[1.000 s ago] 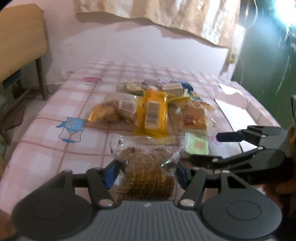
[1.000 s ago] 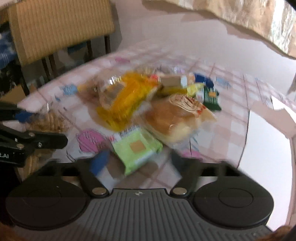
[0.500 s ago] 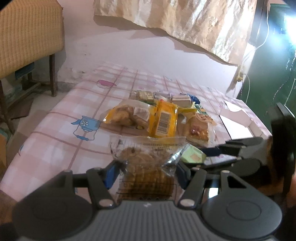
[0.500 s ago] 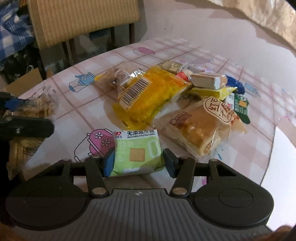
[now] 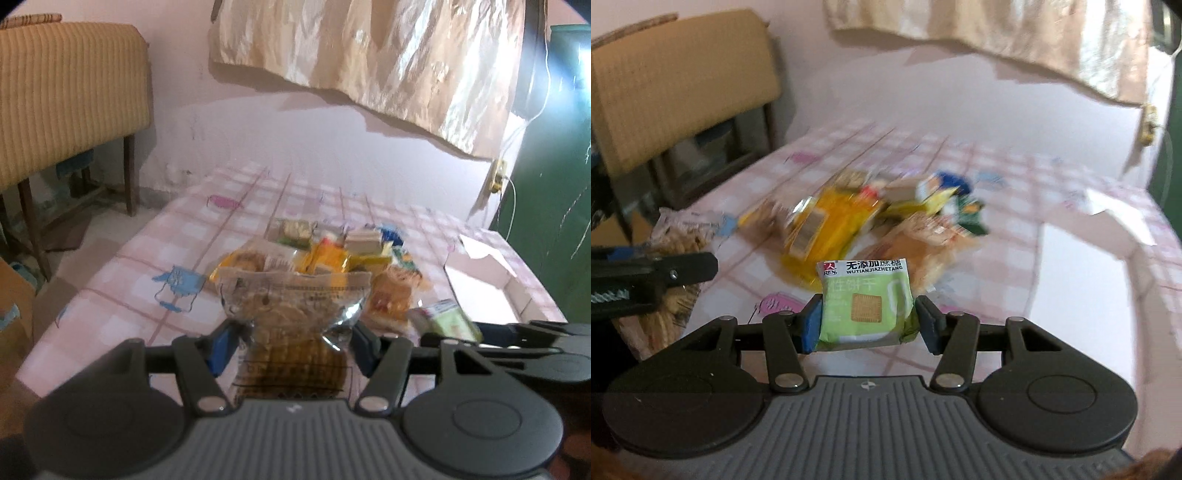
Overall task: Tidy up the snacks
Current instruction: 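Carry the biscuit bag and green packet with both tools over the white box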
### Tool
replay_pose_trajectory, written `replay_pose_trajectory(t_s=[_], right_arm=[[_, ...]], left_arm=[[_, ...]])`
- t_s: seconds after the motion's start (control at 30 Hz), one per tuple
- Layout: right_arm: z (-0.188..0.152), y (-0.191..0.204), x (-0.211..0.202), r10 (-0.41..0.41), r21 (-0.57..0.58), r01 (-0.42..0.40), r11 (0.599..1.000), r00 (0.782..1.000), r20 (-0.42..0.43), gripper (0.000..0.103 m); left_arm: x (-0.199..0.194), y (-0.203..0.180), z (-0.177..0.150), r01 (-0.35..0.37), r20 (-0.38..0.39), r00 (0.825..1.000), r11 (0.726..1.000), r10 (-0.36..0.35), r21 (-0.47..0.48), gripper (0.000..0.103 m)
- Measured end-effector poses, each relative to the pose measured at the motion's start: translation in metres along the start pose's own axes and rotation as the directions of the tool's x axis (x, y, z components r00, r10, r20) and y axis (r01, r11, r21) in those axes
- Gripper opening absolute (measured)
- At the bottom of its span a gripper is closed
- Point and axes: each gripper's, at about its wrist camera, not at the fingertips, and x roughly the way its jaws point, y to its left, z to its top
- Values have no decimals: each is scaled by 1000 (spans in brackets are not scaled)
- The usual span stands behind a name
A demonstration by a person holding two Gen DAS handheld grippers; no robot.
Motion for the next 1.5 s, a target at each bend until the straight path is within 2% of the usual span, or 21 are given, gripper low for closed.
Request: replay_pose_trajectory(t_s=[0.23, 0.57, 0.73, 1.1, 1.2, 1.5], right_arm=[[9, -15, -56, -82, 51, 77, 996, 992, 97, 65], [12, -40, -93, -166, 94, 153, 984, 974, 153, 65], [10, -51, -94, -202, 128, 182, 975, 966, 160, 65], [0, -98, -100, -303, 225, 259, 939, 934, 189, 65], [-4, -113, -99, -322, 253, 272, 928, 928, 186, 65], [-13, -152, -85, -372, 327, 310, 893, 916, 147, 65]], left_arm=[[-15, -26, 13, 27, 36, 999, 1000, -28, 10, 63], [-20, -64, 24, 102, 40, 994, 993, -104, 55, 63], [-15, -82, 29, 136, 25, 990, 987, -138, 80, 63], [2, -129, 41, 212, 26, 976, 968, -218, 135, 63], [12, -143, 40, 223, -2, 974, 961, -226, 162, 63], [36, -184, 43, 260, -23, 965, 947, -260, 188, 63]])
